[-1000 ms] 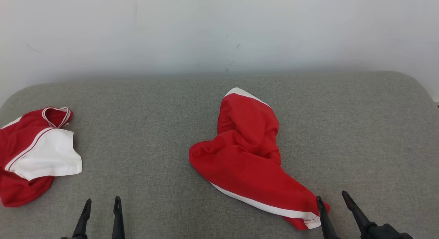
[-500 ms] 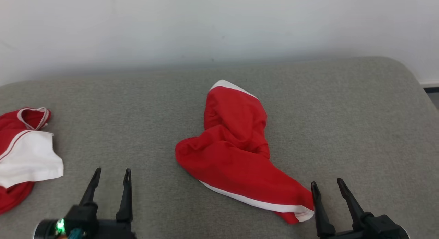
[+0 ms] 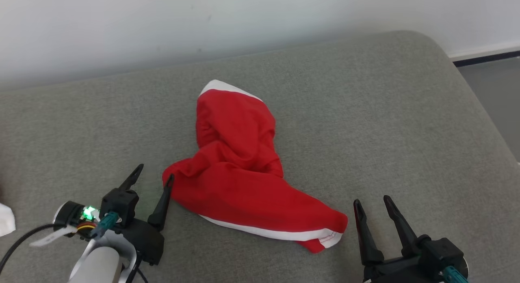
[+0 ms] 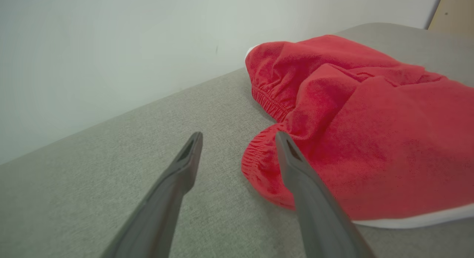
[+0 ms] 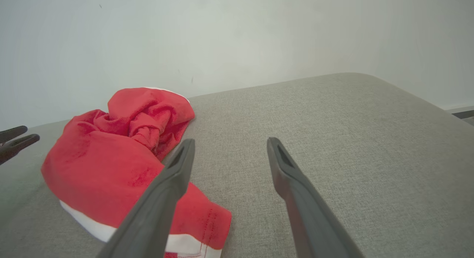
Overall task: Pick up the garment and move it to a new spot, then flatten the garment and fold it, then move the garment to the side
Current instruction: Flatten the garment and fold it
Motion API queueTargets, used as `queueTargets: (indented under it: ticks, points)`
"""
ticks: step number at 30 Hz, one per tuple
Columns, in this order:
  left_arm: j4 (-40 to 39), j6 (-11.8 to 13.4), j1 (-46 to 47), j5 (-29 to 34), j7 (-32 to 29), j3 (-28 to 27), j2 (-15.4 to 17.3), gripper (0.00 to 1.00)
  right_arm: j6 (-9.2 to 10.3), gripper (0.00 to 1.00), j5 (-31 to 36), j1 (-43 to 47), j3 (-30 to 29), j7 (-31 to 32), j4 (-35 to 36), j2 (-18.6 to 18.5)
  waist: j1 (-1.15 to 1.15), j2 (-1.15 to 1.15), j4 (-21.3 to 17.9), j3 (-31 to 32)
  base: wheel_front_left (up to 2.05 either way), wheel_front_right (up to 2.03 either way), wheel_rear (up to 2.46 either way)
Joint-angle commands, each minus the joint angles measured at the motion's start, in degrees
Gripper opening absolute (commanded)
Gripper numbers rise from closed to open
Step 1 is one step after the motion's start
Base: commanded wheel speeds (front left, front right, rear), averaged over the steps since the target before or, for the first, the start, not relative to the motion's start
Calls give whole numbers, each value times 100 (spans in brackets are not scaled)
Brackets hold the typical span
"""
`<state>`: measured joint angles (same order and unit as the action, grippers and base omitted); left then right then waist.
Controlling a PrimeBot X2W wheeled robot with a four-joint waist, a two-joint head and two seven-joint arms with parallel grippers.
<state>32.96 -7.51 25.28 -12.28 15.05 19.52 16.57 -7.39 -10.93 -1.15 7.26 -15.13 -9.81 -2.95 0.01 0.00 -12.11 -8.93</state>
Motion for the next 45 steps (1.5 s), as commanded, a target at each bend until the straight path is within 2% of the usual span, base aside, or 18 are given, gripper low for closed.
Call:
queueTargets:
  ticks: [1, 10, 11, 12, 16, 19, 27, 35, 43, 44, 45]
  points:
    - [388, 9, 216, -152, 1, 235, 93, 100, -20, 100, -31, -61, 23, -4, -9, 9, -1, 0, -254, -192, 0, 0, 0]
    - [1436, 8, 865, -831, -19, 1240, 228, 100, -20, 100, -79, -100, 43, -4, -88, 10, -1, 0, -405, -189, 0, 0, 0]
    - [1497, 8, 914, -926, -11, 1337, 228, 80, -20, 100, -77, -84, 38, -4, -94, 8, -1, 0, -399, -174, 0, 0, 0]
    - [1532, 8, 968, -1037, 0, 1418, 225, 0, -20, 100, -68, -62, 34, -4, -91, 9, -1, 0, -387, -157, 0, 0, 0]
    - [1573, 8, 1010, -1281, 16, 1717, 208, 0, -20, 100, -25, 39, 15, -4, -70, 9, -1, 0, -242, -44, 0, 0, 0]
    - [1342, 8, 894, -1334, 17, 1711, 243, 0, -20, 100, -6, 149, 3, -4, -72, 7, -1, 0, -53, 77, 0, 0, 0]
    - [311, 138, -202, -1416, 16, 1166, 280, 0, -20, 100, 47, 307, 57, -5, -139, 5, -1, 0, 585, 429, 0, 0, 0]
    - [-605, 422, -1525, -1688, 18, 762, 58, 0, -20, 100, 156, 355, 44, -4, -223, 5, -1, 0, 1029, 532, 0, 0, 0]
    - [-622, 445, -1938, -1710, 17, 690, -167, 0, -20, 100, 209, 368, 48, -4, -307, 6, -1, 0, 1196, 532, 0, 0, 0]
    - [-613, 461, -1938, -1684, 17, 679, -196, 31, -20, 100, 208, 371, 52, -4, -312, 6, -1, 0, 1199, 536, 0, 0, 0]
    - [-629, 474, -1935, -1654, 17, 665, -221, 100, -20, 100, 205, 371, 51, -4, -314, 6, -1, 0, 1202, 540, 0, 0, 0]
